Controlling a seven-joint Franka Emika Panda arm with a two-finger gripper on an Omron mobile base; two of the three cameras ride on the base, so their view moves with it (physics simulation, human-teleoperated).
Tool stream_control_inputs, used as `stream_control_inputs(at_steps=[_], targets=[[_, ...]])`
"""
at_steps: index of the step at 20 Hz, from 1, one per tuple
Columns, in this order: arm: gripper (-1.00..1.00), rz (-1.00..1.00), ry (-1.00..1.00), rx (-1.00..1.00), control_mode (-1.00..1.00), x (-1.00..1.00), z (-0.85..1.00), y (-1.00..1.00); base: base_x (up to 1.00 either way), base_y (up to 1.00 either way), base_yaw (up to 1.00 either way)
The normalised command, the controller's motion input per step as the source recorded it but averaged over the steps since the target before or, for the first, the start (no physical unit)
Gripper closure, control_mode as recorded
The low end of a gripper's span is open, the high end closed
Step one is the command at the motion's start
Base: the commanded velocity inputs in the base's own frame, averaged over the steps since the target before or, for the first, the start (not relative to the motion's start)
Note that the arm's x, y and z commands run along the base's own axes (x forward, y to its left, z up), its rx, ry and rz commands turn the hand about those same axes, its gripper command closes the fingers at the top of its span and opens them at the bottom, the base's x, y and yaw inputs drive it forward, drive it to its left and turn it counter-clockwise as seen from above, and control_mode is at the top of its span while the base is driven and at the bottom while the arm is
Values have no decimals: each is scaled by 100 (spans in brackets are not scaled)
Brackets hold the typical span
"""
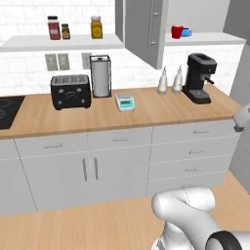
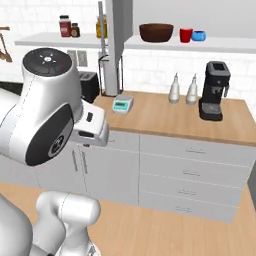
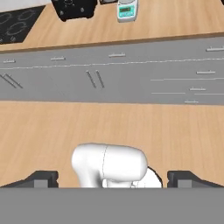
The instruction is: Gather all objects into one cabinet and sort the glasses and bowls to opposite sides.
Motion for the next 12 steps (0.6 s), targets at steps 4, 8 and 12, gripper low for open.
stream_control_inputs(at_steps=[4, 8, 12], targets=[[-100, 0, 0, 0, 100, 0, 0, 0, 24, 100, 1], [-100, 0, 0, 0, 100, 0, 0, 0, 31, 100, 5], [-100, 0, 0, 0, 100, 0, 0, 0, 43, 100, 2]])
